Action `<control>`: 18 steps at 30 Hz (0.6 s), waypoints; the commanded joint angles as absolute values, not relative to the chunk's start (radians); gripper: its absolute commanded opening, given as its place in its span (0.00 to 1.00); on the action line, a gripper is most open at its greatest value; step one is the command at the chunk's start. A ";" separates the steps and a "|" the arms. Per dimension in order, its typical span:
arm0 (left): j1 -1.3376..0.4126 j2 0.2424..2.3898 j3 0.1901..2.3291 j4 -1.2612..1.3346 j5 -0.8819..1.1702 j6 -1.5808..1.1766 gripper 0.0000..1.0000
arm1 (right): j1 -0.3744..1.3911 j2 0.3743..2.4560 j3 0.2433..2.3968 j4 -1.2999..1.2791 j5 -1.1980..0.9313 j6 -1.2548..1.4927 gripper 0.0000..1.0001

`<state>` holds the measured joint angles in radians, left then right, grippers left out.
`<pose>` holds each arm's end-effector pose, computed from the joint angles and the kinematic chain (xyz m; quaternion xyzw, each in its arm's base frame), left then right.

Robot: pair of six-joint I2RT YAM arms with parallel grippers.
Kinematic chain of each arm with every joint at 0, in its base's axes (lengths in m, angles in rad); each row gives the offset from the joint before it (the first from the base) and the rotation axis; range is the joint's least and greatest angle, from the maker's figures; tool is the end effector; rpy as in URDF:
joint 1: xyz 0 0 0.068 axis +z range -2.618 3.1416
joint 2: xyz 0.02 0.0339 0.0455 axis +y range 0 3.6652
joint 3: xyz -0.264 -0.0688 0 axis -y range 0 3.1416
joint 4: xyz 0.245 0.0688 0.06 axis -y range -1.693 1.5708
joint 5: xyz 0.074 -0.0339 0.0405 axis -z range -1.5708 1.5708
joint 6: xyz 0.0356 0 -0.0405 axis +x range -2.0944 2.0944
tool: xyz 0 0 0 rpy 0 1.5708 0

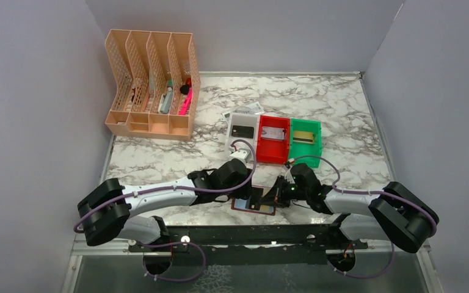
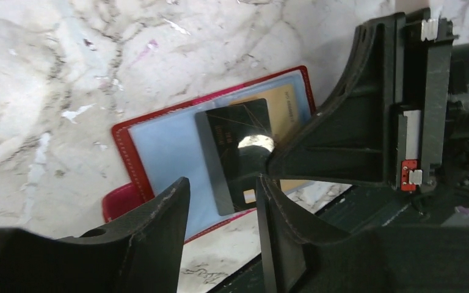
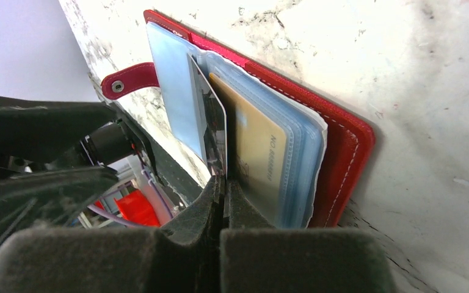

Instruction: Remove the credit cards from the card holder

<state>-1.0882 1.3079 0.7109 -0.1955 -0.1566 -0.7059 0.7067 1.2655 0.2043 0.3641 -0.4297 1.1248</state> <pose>0.1276 -0.2316 0.2026 0.1461 0.9112 -0.2504 0.2925 0.1380 0.1373 0.1124 0.0955 0.8847 0.4455 0.0986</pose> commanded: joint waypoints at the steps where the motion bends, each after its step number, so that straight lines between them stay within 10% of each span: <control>1: -1.092 1.355 0.657 -0.056 -0.010 -0.730 0.44 | 0.703 1.265 0.212 0.336 -0.393 1.109 0.01; 18: -1.092 1.481 0.615 -0.094 -0.037 -0.759 0.14 | 0.703 1.309 0.196 0.441 -0.408 1.154 0.13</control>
<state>-1.0885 1.4551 0.6460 -0.0822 -0.0364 -0.7563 0.7067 1.2789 0.2043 0.3851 -0.4301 1.1336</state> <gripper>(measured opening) 0.150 0.110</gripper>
